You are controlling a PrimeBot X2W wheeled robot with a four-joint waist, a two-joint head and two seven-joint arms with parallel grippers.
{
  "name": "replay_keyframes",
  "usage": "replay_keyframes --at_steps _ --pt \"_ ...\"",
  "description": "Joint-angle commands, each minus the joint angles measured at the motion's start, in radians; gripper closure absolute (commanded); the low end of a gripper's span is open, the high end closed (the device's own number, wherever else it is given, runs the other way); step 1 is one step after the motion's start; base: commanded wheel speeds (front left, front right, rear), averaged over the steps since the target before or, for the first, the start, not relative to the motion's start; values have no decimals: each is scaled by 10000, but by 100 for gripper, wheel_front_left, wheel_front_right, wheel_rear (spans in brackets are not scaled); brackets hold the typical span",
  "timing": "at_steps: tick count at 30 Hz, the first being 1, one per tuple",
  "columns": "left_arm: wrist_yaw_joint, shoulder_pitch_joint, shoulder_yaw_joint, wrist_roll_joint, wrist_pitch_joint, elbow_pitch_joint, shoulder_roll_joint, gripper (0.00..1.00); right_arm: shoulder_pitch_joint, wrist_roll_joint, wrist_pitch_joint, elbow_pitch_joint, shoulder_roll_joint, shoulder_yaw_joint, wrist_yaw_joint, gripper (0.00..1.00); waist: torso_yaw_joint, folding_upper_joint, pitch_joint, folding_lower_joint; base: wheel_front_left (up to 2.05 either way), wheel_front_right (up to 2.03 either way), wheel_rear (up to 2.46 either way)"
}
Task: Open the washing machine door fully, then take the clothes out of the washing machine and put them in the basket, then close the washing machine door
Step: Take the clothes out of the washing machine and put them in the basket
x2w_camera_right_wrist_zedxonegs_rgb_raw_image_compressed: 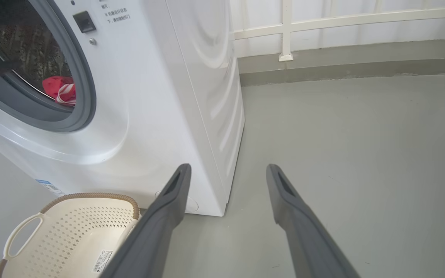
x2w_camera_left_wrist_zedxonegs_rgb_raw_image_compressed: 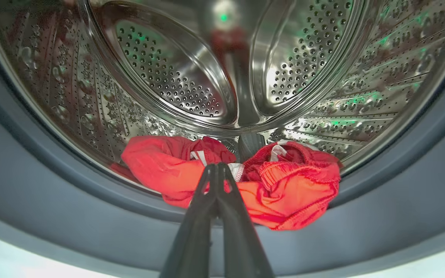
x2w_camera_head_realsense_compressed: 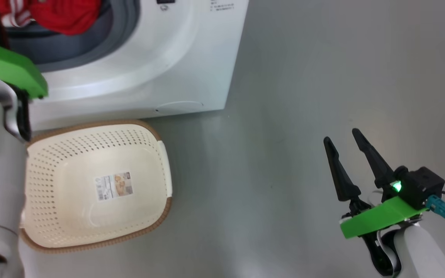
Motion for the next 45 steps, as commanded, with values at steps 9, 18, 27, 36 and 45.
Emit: replay_keyframes --at_steps 9,18,27,36,45 --pt "-218 1894 565 77 -78 -2279 -86 100 841 62 -118 -81 -213 65 16 0 680 0 -1365 -1 0 0 0" --pt "-609 3862 1109 307 -79 -4441 -585 100 1276 89 -118 -97 -362 -94 16 0 974 0 -2028 -1 0 0 0" --pt "-825 6044 1819 641 -79 -6215 -909 100 1558 110 -118 -143 -593 -236 16 0 1148 0 -2546 -1 0 0 0" --pt "-990 7971 2462 820 -79 -7218 -1230 99 1864 111 -118 -211 -747 -393 16 0 1226 0 -2937 -1 0 0 0" --pt "-1087 9698 2853 921 -80 -8060 -1542 74 2196 137 -118 -232 -752 -564 16 0 1191 0 -3301 -1 0 0 0"
